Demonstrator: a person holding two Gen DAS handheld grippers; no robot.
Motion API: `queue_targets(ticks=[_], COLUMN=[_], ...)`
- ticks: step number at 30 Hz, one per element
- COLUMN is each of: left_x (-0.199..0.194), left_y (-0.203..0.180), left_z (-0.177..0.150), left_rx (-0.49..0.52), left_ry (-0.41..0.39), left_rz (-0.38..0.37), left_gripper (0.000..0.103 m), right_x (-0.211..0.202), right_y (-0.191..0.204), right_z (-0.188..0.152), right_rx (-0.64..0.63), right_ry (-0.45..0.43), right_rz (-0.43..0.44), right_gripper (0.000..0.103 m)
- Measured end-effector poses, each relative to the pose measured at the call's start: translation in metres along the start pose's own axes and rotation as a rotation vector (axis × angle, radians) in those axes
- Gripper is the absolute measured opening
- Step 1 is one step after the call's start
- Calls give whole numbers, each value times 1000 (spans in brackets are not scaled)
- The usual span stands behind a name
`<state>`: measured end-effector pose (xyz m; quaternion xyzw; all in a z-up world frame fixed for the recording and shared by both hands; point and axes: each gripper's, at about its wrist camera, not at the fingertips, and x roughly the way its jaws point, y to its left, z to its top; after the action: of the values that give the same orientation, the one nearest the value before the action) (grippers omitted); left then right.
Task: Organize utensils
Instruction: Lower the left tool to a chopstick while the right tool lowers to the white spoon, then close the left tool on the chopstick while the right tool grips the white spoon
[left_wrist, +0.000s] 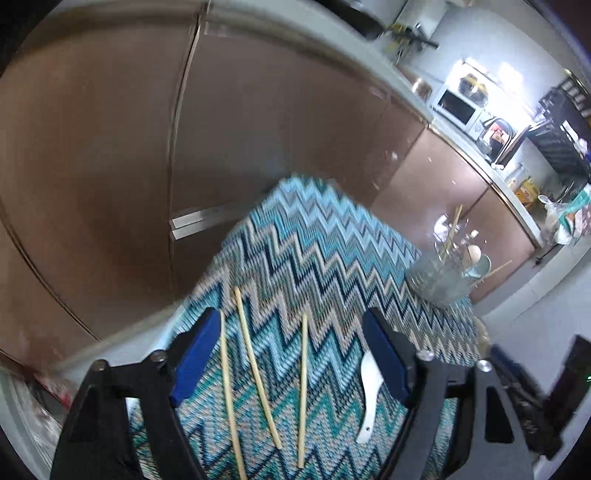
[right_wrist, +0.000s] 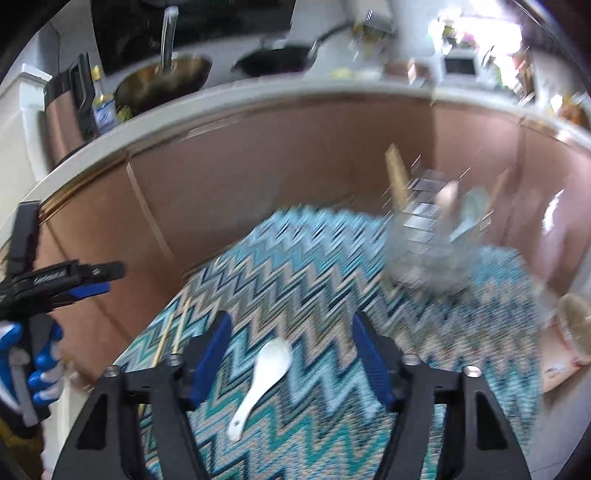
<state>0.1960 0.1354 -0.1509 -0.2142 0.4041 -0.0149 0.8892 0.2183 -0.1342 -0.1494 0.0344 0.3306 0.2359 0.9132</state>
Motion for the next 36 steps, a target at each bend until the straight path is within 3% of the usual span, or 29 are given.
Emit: queue_targets(ticks=[5, 8, 12, 17, 23, 33, 36], left_x=[36, 58, 86, 110, 129, 147, 149], left_y=[7, 13, 19, 30, 39, 47, 46], left_z=[3, 5, 6, 10, 10, 9, 9], left_rx=[-31, -57, -79, -99, -128, -138, -137], left_ry=[92, 151, 210, 244, 292, 341, 346], left_rz=[-26, -41, -21, 30, 42, 79, 85], left_gripper=[58, 45, 39, 36, 25, 16, 15], right_x=[46, 62, 74, 85, 99, 123, 135], right_y=[-4, -6, -10, -17, -24, -26, -30], right_z=[-7, -10, -11, -13, -17, -15, -14], right_rx=[12, 23, 36, 27, 39, 22, 32], right_ry=[171, 225, 263, 293, 320, 387, 414], right_rz=[156, 198, 220, 219, 226, 265, 271], right_gripper=[44, 40, 35, 35, 35, 18, 18])
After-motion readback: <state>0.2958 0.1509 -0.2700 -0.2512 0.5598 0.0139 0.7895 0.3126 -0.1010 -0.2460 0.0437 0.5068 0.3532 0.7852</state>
